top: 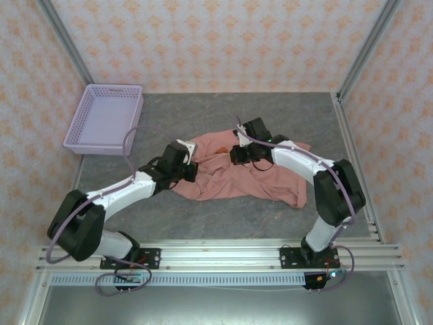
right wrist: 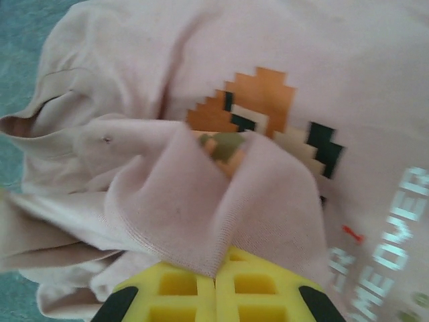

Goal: Fold the inside-out t-shirt

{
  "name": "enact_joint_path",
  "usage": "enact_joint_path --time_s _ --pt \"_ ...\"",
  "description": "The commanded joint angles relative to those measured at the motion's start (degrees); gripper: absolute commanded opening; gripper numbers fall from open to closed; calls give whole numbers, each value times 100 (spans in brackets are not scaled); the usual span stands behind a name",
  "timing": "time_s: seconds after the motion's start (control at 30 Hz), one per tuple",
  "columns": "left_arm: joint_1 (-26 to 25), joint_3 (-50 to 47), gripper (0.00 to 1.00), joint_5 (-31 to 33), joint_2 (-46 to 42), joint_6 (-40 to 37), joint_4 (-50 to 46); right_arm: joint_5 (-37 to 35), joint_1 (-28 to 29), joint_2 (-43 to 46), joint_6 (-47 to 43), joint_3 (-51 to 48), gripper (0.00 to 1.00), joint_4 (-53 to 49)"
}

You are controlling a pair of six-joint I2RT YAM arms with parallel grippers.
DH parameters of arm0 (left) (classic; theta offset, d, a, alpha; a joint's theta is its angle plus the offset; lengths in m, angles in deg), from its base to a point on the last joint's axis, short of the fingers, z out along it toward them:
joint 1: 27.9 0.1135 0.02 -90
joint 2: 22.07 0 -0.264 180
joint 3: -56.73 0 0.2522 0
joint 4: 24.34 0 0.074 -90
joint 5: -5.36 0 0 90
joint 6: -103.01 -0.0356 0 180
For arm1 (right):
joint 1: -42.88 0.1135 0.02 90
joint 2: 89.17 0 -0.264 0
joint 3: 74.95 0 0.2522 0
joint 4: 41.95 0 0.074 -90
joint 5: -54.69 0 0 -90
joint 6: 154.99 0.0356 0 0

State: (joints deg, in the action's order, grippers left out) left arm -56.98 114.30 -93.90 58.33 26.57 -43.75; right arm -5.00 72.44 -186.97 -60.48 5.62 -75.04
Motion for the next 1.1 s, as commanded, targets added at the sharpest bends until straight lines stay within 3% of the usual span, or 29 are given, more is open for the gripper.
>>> enact_joint_path --time_s 0.0,0.1,0.17,0.43,0.8,1.07 --pt "77 255 15 912 206 188 -589 151 93 -409 388 109 0 332" --pt "63 63 33 516 20 97 -427 91 96 -564 462 179 0 350" --pt "20 -192 40 273 -246 40 -271 72 94 -578 447 190 0 328" --pt "-408 -390 53 -185 -803 -196 -212 -33 92 -566 334 224 0 192" --pt "-529 315 49 42 82 -426 -600 -25 92 -518 340 175 0 194" --pt "-519 648 23 68 459 -514 -677 -64 90 -468 336 122 0 217"
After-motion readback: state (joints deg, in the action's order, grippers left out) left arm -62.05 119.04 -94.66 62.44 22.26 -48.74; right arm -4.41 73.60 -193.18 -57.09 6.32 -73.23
